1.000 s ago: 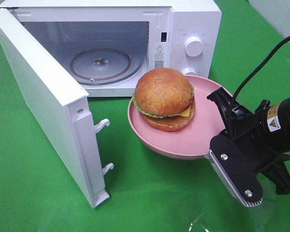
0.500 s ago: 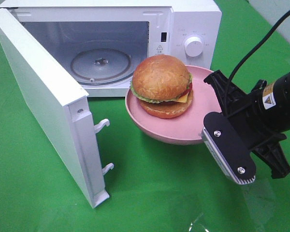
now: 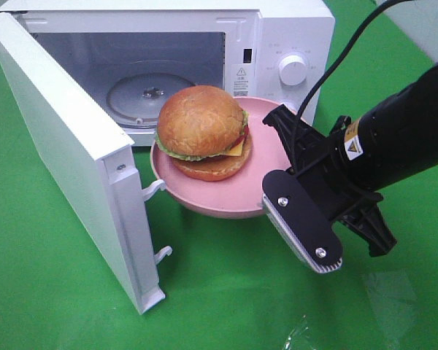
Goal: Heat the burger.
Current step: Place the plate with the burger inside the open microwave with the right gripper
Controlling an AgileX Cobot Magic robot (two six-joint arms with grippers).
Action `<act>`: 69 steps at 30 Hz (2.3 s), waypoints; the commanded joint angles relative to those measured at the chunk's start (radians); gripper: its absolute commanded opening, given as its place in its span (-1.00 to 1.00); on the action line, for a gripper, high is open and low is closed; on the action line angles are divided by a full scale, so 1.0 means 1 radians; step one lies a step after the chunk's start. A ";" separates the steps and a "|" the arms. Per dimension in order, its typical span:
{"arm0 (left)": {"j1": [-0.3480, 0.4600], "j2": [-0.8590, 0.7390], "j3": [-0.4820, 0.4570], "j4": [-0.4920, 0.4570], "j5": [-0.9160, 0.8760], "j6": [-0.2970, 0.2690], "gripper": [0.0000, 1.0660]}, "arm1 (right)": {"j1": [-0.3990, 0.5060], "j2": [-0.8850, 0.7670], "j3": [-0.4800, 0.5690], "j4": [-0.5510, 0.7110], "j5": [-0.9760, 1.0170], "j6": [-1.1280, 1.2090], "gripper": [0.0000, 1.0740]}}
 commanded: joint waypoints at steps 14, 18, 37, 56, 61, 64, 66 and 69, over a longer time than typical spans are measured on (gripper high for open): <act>0.003 -0.012 0.003 -0.010 -0.009 -0.001 0.59 | 0.040 0.094 -0.108 0.054 -0.154 0.015 -1.00; 0.003 -0.012 0.003 -0.010 -0.009 -0.001 0.59 | 0.040 0.121 -0.138 0.068 -0.152 0.010 -1.00; 0.003 -0.012 0.003 -0.010 -0.009 -0.001 0.59 | 0.033 0.244 -0.288 0.407 -0.091 -0.308 -1.00; 0.003 -0.012 0.003 -0.010 -0.009 -0.001 0.59 | -0.002 0.333 -0.428 0.288 -0.055 -0.219 -1.00; 0.003 -0.012 0.003 -0.010 -0.009 -0.001 0.59 | -0.002 0.364 -0.468 0.268 -0.048 -0.205 -1.00; 0.003 -0.012 0.003 -0.010 -0.009 -0.001 0.59 | -0.002 0.386 -0.488 0.268 -0.041 -0.205 -1.00; 0.003 -0.012 0.003 -0.010 -0.009 -0.001 0.59 | -0.002 0.400 -0.498 0.268 -0.040 -0.202 -1.00; 0.003 -0.012 0.003 -0.010 -0.009 -0.001 0.59 | -0.002 0.410 -0.512 0.268 -0.040 -0.195 -1.00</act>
